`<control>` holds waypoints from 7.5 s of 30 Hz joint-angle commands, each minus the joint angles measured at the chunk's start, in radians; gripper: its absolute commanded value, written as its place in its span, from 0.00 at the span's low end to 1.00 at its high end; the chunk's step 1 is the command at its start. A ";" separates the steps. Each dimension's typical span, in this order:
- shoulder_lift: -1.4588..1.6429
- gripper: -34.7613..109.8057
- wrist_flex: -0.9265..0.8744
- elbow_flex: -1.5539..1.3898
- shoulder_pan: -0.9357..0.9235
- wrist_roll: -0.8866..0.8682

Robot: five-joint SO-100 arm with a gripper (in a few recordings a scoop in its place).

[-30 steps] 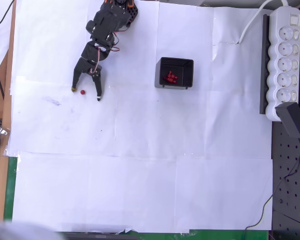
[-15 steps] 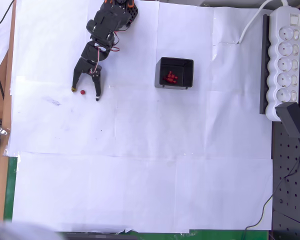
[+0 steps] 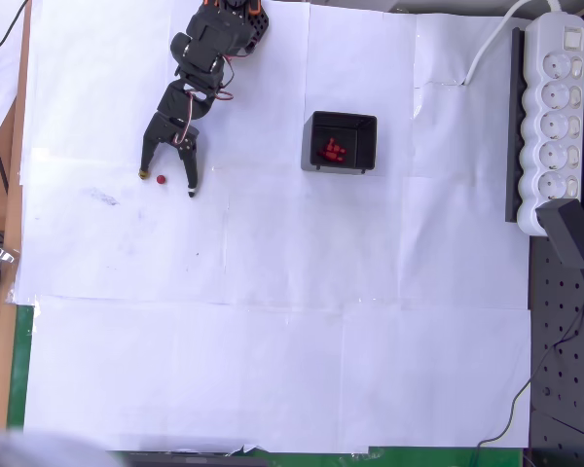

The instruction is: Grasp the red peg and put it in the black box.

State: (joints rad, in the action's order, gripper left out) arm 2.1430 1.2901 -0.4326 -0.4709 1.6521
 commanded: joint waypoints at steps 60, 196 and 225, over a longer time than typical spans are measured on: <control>-0.021 0.36 0.009 0.058 -0.018 0.018; -2.362 0.24 -2.310 0.492 0.387 -0.149; -2.365 0.24 -2.721 0.492 0.371 -0.092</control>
State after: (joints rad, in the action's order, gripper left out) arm -0.1365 -1.3407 -0.0230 -0.0920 1.5570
